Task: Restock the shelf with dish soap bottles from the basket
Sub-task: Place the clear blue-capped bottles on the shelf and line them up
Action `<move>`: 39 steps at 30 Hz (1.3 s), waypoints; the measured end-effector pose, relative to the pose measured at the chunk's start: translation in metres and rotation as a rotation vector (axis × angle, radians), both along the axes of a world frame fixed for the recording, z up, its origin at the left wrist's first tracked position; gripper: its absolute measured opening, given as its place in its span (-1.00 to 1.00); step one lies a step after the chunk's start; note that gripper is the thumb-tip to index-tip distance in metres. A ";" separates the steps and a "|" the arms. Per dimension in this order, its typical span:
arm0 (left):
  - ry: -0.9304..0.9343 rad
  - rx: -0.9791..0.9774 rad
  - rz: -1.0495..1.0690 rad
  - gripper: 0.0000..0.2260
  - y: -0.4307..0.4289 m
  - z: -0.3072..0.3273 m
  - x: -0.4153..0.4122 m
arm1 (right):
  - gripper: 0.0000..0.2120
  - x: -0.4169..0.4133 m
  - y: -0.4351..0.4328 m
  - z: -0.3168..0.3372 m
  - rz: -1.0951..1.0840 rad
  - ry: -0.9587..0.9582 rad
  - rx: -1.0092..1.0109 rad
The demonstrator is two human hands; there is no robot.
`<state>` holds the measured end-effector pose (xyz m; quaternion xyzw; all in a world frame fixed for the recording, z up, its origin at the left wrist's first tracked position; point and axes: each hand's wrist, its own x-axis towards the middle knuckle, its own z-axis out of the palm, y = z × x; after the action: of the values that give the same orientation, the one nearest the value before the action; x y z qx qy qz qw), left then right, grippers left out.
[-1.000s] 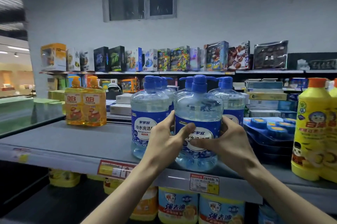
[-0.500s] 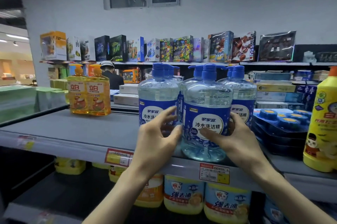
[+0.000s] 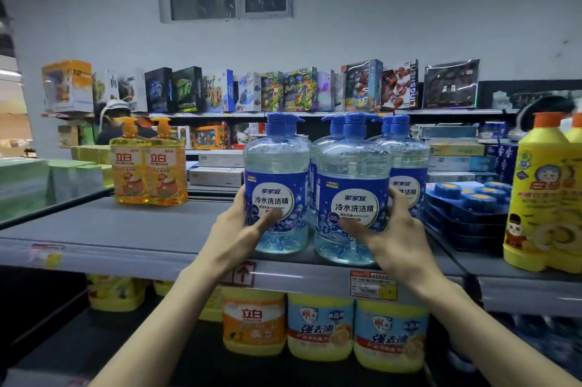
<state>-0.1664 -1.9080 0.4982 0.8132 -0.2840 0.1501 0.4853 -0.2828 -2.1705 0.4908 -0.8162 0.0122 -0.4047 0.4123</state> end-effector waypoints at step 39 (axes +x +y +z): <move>-0.255 0.333 0.325 -0.03 -0.008 -0.025 0.000 | -0.31 -0.001 -0.061 0.015 -0.413 0.300 0.044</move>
<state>-0.1663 -1.9162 0.4734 0.8913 -0.2295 0.2785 0.2746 -0.2837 -2.2317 0.5059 -0.8380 0.2487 -0.3543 0.3321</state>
